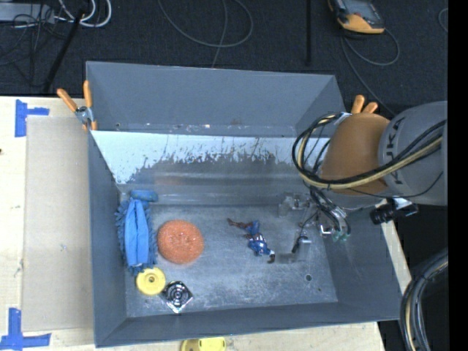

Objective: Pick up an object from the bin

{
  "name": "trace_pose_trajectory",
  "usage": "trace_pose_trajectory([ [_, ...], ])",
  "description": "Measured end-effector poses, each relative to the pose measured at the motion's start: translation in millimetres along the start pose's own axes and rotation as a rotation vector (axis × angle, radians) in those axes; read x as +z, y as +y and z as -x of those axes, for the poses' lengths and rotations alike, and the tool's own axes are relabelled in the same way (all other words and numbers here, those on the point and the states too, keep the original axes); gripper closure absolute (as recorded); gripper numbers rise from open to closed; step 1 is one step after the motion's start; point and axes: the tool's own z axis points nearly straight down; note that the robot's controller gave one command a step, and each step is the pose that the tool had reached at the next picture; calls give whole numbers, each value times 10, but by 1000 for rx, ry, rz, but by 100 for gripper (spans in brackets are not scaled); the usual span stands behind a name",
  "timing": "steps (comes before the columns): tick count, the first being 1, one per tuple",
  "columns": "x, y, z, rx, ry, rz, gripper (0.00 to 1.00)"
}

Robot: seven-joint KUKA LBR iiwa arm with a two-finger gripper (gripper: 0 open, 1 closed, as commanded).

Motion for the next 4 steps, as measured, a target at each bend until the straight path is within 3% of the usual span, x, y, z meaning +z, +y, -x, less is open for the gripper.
trace_pose_trajectory([
  [1, 68, 200, 8, -7, 6, 2, 0],
  [2, 83, 216, 41, -49, 4, 1, 0],
  [3, 97, 280, -142, 45, 6, 1, 0],
  [4, 98, 278, 27, 29, 3, 1, 100],
])
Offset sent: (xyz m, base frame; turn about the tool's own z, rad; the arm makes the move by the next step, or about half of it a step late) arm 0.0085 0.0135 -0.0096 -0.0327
